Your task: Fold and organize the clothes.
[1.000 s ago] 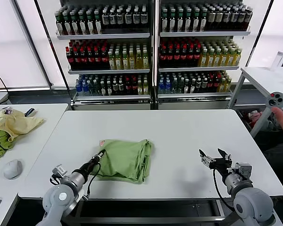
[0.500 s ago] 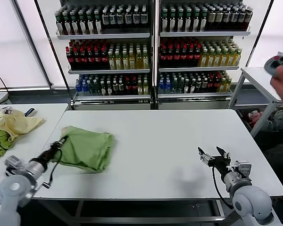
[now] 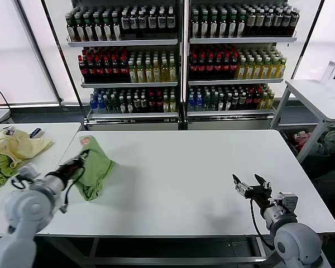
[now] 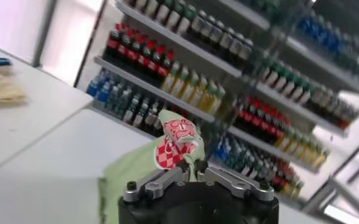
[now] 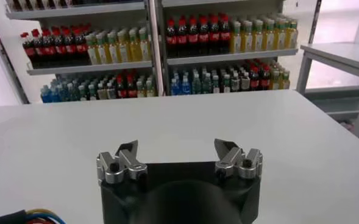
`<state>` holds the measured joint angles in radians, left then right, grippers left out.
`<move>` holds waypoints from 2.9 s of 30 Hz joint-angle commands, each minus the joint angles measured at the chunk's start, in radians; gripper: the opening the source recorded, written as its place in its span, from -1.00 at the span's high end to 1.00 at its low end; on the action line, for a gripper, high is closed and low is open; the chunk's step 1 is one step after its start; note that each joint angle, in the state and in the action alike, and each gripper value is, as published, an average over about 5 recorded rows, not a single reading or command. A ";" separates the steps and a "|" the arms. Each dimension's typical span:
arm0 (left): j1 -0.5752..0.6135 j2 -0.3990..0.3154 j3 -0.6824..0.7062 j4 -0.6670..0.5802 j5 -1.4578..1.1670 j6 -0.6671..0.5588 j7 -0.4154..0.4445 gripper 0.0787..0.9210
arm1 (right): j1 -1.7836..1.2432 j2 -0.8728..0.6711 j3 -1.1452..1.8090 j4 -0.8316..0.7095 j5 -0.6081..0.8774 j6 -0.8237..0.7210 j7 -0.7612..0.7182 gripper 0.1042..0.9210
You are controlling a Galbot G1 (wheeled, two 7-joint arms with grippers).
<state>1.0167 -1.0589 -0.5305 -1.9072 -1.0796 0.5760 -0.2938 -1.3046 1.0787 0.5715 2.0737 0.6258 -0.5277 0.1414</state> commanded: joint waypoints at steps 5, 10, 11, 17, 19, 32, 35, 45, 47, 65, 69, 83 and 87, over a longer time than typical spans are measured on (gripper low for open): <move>-0.277 -0.413 0.575 0.287 0.581 0.002 -0.115 0.92 | -0.037 0.002 0.050 0.016 -0.002 0.004 -0.005 -0.76; -0.288 -0.502 0.632 0.357 0.678 0.000 -0.110 0.92 | -0.037 -0.006 0.067 0.013 0.004 0.005 -0.009 -0.76; -0.291 -0.514 0.639 0.367 0.691 -0.008 -0.104 0.92 | -0.034 -0.007 0.068 0.013 0.005 0.005 -0.009 -0.76; -0.286 -0.530 0.672 0.372 0.769 -0.121 -0.035 0.69 | -0.014 -0.012 0.060 0.006 0.004 0.004 -0.011 -0.76; -0.273 -0.520 0.682 0.343 0.767 -0.140 -0.031 0.57 | -0.007 -0.013 0.053 0.005 0.003 0.004 -0.011 -0.76; -0.078 -0.332 0.463 0.044 0.688 -0.183 -0.038 -0.34 | 0.150 0.072 -0.246 -0.077 -0.054 0.047 0.084 -0.76; -0.016 -0.260 0.383 0.004 0.681 -0.194 -0.050 -0.54 | 0.236 0.119 -0.351 -0.153 -0.074 0.051 0.122 -0.76; 0.154 -0.175 0.237 -0.061 0.745 -0.235 -0.054 -0.77 | 0.465 0.247 -0.517 -0.422 -0.032 0.050 0.186 -0.76; 0.176 -0.178 0.229 -0.067 0.750 -0.240 -0.054 -0.77 | 0.491 0.269 -0.533 -0.469 -0.025 0.045 0.190 -0.76; 0.244 -0.177 0.223 -0.083 0.765 -0.259 -0.052 -0.77 | 0.548 0.362 -0.527 -0.659 0.011 0.067 0.230 -0.40; 0.239 -0.180 0.229 -0.076 0.764 -0.259 -0.052 -0.77 | 0.556 0.335 -0.515 -0.666 0.000 0.065 0.212 -0.12; 0.228 -0.172 0.242 -0.067 0.763 -0.255 -0.042 -0.77 | 0.747 0.203 -0.474 -0.824 -0.179 0.018 -0.023 0.81; 0.229 -0.172 0.246 -0.067 0.766 -0.253 -0.037 -0.77 | 0.767 0.159 -0.464 -0.833 -0.271 -0.007 -0.106 0.91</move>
<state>1.2377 -1.2340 -0.2834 -1.9726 -0.3179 0.3224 -0.3337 -0.6502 1.3280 0.0944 1.3304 0.5150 -0.4999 0.2141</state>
